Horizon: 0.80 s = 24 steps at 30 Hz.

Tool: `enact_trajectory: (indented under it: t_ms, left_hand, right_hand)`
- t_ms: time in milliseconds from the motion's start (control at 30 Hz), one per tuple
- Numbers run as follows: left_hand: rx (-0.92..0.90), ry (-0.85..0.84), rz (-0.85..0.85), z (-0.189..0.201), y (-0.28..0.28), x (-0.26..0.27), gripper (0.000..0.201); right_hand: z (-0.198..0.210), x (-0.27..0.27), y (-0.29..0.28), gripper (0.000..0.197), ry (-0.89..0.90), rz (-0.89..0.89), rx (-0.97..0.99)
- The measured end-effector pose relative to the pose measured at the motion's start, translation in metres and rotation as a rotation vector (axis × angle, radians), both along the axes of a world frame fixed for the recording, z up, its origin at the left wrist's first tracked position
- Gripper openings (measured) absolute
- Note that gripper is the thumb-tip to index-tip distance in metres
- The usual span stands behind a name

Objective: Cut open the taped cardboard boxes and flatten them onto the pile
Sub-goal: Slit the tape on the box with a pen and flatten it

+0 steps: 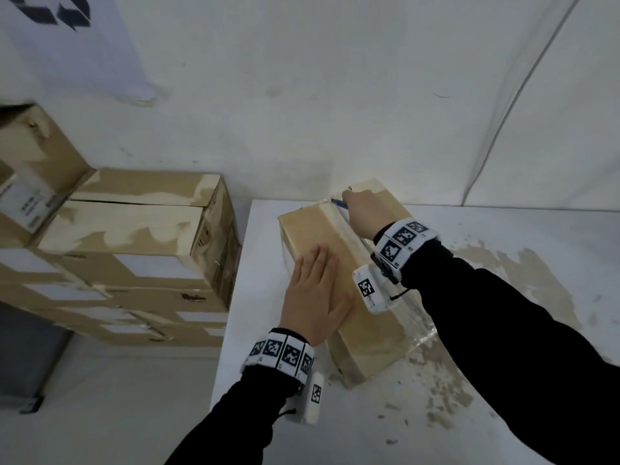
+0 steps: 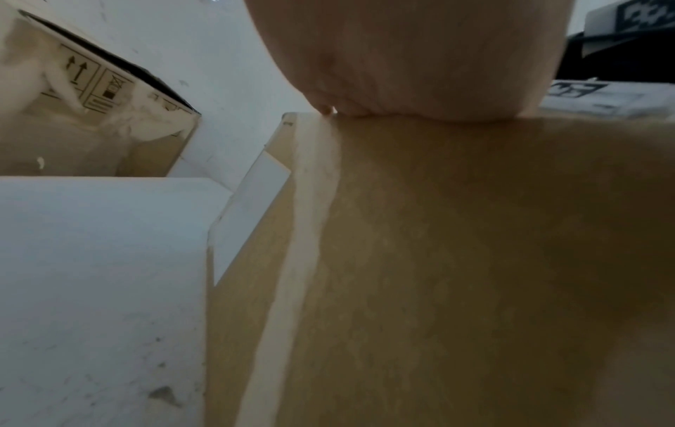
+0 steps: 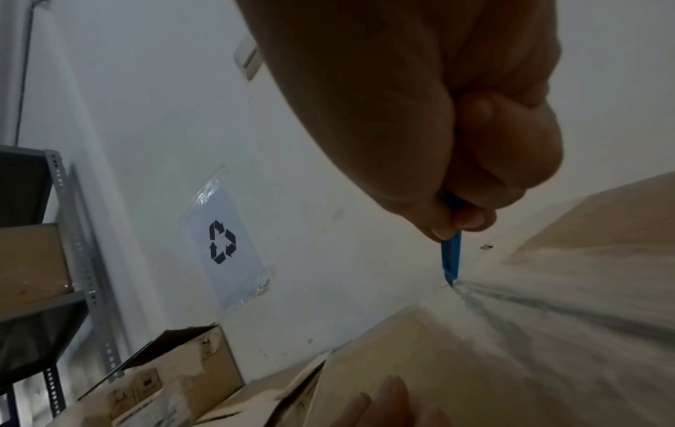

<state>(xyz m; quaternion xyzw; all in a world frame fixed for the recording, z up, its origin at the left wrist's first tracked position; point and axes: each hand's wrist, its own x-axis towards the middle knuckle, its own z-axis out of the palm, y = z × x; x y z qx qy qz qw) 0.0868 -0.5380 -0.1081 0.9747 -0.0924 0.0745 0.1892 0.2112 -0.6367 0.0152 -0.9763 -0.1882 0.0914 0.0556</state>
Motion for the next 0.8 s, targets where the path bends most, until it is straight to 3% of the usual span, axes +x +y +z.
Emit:
enact_trajectory:
  t_ms: [300, 400, 600, 800]
  left_hand:
    - [0.002, -0.021, 0.015, 0.0, -0.001, 0.001, 0.074]
    - [0.0, -0.03, 0.039, 0.001, -0.004, 0.0, 0.078]
    - [-0.002, -0.018, 0.079, 0.002, -0.005, 0.0, 0.084]
    - [-0.009, 0.012, 0.078, 0.005, -0.007, -0.001, 0.085]
  right_hand:
    - [0.006, 0.004, 0.0, 0.025, 0.038, 0.019, -0.053]
    - [0.01, 0.001, -0.006, 0.017, 0.013, 0.039, -0.076]
    - [0.005, -0.006, -0.021, 0.019, -0.023, 0.087, -0.085]
    - [-0.004, -0.012, -0.025, 0.023, 0.018, -0.004, 0.006]
